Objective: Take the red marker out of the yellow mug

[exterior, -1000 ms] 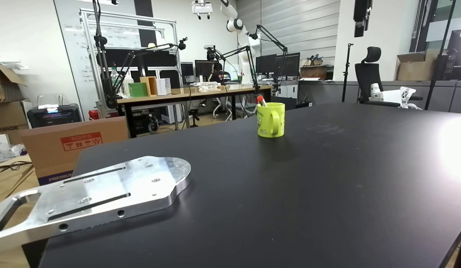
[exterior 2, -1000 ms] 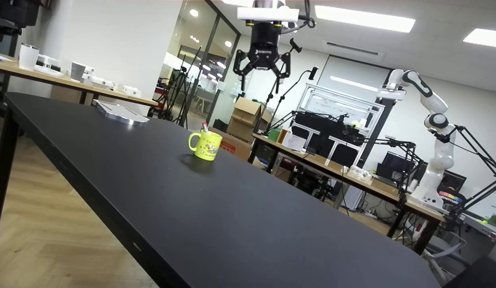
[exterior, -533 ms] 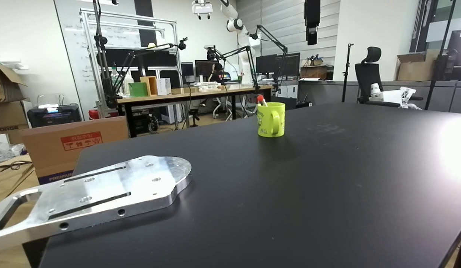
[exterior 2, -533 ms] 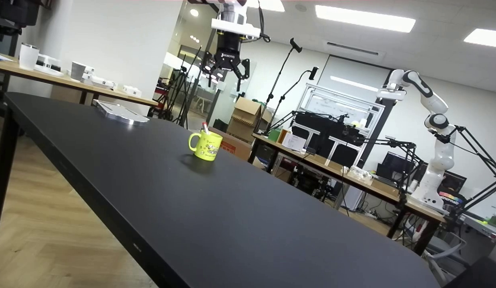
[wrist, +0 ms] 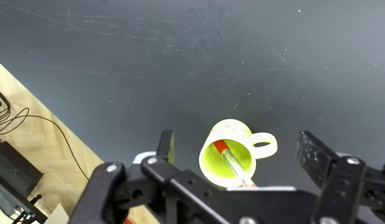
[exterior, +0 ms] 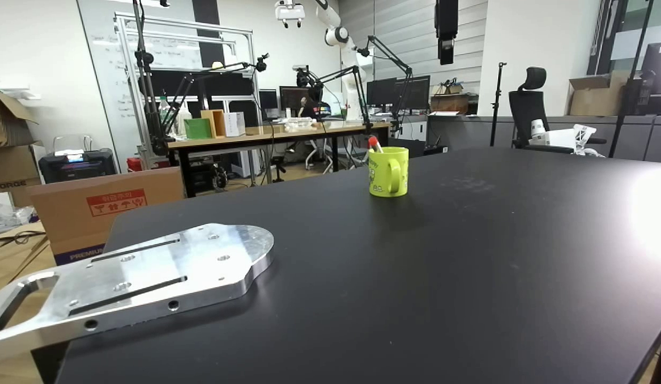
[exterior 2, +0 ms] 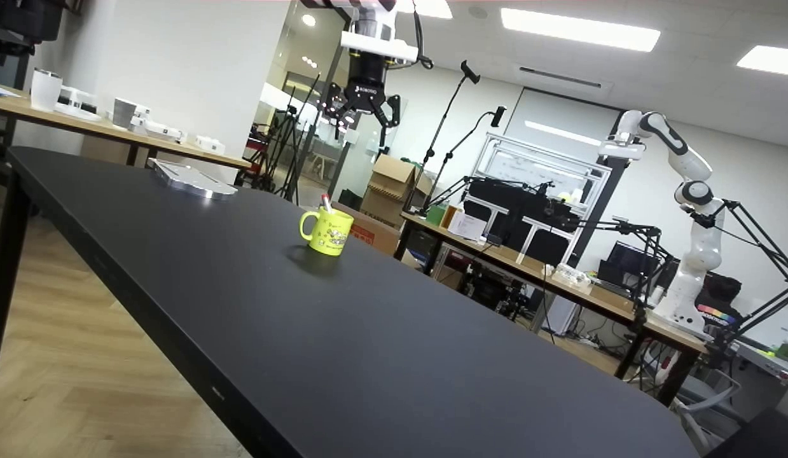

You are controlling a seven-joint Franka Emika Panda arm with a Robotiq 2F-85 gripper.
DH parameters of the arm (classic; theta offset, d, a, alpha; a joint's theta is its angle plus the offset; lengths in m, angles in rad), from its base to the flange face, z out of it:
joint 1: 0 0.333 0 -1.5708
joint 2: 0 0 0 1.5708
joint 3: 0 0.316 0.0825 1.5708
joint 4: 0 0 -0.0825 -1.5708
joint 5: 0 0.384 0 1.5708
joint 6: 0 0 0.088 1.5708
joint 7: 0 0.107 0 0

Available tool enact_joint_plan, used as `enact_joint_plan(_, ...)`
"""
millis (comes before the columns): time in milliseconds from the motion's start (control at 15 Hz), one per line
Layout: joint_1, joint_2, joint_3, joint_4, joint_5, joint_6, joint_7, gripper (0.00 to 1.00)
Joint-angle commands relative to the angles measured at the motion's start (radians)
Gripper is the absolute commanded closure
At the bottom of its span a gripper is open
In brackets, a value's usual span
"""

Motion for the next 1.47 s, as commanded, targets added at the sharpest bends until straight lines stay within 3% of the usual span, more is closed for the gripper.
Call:
enact_joint_plan(0, 0.002, 0.0, -0.002, 0.003, 0.001, -0.003, -0.001, 0.0)
enact_joint_plan(200, 0.032, 0.071, -0.01, 0.09, -0.077, -0.029, -0.029, 0.0)
enact_joint_plan(733, 0.128, 0.37, -0.003, 0.43, -0.172, -0.156, -0.264, 0.0)
enact_joint_plan(1400, 0.201, 0.626, -0.044, 0.739, -0.175, -0.242, -0.397, 0.0)
